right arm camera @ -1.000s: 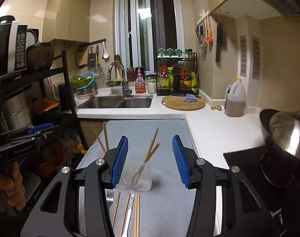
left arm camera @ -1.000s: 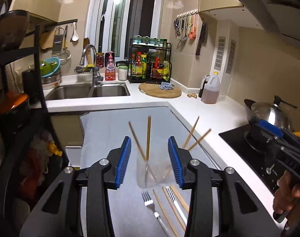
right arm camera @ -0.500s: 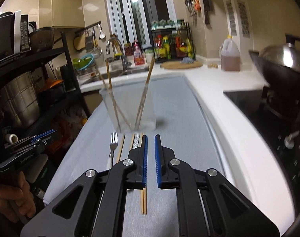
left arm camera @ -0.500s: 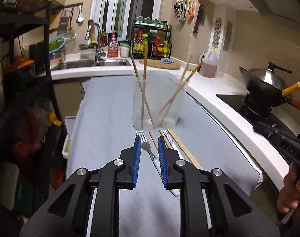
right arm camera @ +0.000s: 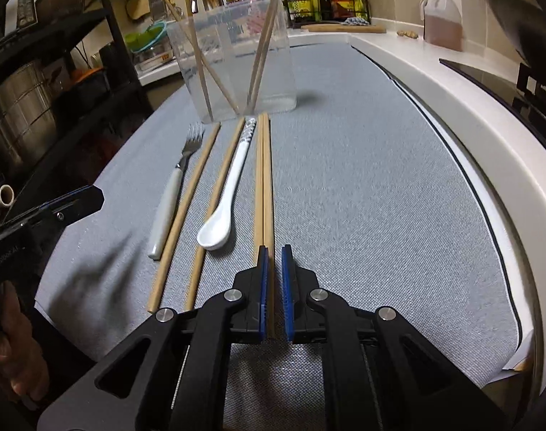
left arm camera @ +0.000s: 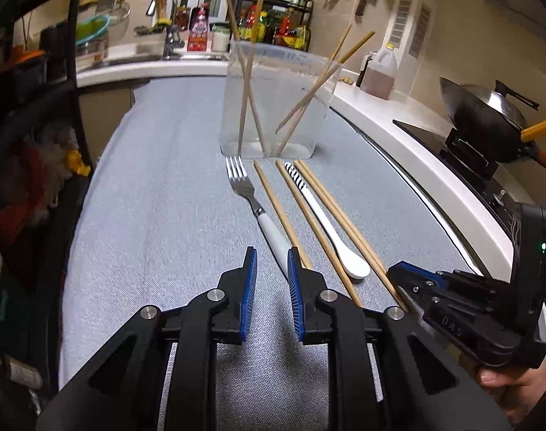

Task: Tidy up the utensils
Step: 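Grasp the white-handled fork with the left tool while the right tool grasps a chopstick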

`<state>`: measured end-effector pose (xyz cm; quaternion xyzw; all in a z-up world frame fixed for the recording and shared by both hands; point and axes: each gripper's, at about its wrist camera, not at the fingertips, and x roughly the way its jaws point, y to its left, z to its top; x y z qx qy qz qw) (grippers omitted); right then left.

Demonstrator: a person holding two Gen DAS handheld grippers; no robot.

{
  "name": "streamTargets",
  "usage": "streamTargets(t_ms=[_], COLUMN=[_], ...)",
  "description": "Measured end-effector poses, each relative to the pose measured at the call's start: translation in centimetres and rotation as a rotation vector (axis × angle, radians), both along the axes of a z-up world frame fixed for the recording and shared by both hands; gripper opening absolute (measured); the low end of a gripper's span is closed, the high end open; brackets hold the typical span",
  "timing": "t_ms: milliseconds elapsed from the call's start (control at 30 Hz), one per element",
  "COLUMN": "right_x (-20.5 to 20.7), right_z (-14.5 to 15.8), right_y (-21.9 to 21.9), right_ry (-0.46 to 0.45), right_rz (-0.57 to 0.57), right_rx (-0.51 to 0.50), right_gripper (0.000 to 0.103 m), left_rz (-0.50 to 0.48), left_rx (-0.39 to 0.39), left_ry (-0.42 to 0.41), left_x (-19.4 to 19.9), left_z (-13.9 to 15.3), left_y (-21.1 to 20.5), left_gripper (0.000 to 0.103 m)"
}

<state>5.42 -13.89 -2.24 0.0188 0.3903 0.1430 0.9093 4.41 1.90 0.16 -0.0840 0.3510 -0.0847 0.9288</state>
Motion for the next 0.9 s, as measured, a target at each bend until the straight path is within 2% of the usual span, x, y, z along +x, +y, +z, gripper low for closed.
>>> streamTargets(t_ms=[233, 367, 433, 600, 667, 700, 733, 900], right_x=[-0.7, -1.1, -1.3, -1.6, -1.7, -1.8, -1.8, -2.0], right_z=[-0.5, -0.5, -0.6, -0.7, -0.7, -0.7, -0.6, -0.5], right_y=[0.1, 0.2, 0.2, -0.1, -0.2, -0.2, -0.3, -1.0], right_ry=[-0.016, -0.027, -0.026, -0.03, -0.029, -0.027, -0.024, -0.009], right_rz=[0.015, 0.006, 0.001, -0.011, -0.014, -0.016, -0.02, -0.044], right_rx=[-0.03, -0.046, -0.044, -0.037, -0.038, -0.038, -0.036, -0.026], right_gripper=[0.01, 0.01, 0.009, 0.006, 0.006, 0.006, 0.005, 0.006], left_rz=[0.009, 0.028, 0.039, 0.068, 0.072, 0.072, 0.076, 0.095], left_rx=[-0.061, -0.011, 0.014, 0.081, 0.093, 0.091, 0.089, 0.088], left_ry=[0.06, 0.069, 0.085, 0.091, 0.088, 0.087, 0.088, 0.111], left_x=[1.3, 2.1, 2.5, 3.0, 2.9, 2.8, 2.7, 1.7], left_z=[-1.8, -2.4, -2.7, -3.3, -3.2, -3.2, -3.1, -2.9], left_y=[-1.0, -2.6, -3.3, -4.6, -4.5, -4.3, -4.0, -2.2], left_gripper=[0.018, 0.02, 0.03, 0.031, 0.03, 0.022, 0.021, 0.018])
